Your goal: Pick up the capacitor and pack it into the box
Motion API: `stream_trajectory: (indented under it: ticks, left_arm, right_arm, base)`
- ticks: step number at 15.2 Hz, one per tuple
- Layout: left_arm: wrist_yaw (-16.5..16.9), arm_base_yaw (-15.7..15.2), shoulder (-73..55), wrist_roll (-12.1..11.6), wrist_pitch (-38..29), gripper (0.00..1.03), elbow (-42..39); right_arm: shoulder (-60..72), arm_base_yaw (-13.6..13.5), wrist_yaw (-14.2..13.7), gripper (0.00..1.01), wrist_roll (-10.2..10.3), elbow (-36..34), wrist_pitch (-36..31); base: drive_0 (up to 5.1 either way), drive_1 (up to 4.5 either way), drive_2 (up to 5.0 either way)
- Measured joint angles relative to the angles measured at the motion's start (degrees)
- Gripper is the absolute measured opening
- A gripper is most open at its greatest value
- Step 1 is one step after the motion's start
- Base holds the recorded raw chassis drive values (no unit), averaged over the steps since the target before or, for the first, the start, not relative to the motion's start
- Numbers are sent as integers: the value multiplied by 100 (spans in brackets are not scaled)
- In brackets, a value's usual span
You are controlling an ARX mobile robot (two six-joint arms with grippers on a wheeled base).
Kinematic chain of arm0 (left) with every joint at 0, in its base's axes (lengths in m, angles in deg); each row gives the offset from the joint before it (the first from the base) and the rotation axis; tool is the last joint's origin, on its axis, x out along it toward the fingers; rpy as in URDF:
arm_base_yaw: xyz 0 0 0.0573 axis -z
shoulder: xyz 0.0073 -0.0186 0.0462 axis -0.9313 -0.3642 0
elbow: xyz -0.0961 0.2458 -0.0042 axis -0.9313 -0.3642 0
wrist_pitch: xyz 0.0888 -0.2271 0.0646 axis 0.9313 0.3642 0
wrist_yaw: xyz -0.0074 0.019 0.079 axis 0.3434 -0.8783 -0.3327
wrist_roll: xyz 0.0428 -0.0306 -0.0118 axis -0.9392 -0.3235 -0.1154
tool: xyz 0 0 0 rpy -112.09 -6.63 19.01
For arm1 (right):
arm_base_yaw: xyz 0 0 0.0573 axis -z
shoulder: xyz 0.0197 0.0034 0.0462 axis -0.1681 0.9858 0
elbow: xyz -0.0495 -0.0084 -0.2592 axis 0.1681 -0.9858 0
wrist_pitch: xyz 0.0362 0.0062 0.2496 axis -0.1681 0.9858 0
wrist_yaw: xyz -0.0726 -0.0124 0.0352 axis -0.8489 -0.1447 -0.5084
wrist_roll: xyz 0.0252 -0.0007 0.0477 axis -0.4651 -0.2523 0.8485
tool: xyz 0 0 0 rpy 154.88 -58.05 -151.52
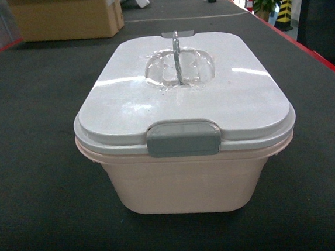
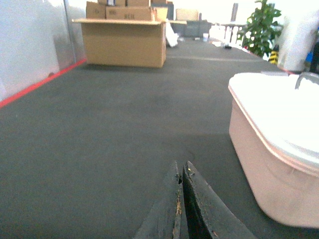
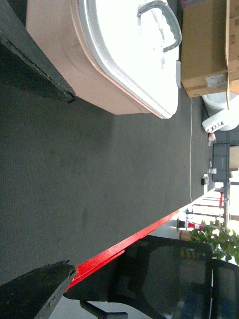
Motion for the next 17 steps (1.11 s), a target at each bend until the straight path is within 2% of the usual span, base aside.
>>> stream_trajectory:
  ticks: [4, 5, 6, 13, 14, 17]
  left_arm:
    - [-17, 0, -2, -4, 83, 2, 0]
    - [-17, 0, -2, -4, 129, 8, 0]
    - [-17, 0, -2, -4, 111, 17, 0]
    - [-17, 0, -2, -11, 114, 100, -2]
    - [-17, 0, -2, -11, 114, 97, 0]
    - [-20, 0, -2, -11, 114, 98, 0]
  right_arm:
    - [0, 0, 0, 98, 0, 0, 4]
    - [0, 0, 0, 98, 2, 0, -4]
    - [0, 0, 0, 98, 0, 0, 0]
    - [0, 0, 0, 98, 0, 0, -2]
    - [0, 0, 0, 98, 0, 0, -2]
    - [0, 0, 0, 98, 0, 0, -2]
  base:
    - [0, 0, 0]
    - [0, 0, 0]
    - [0, 0, 0]
    - [0, 0, 0]
    - [0, 0, 0]
    - [0, 0, 0]
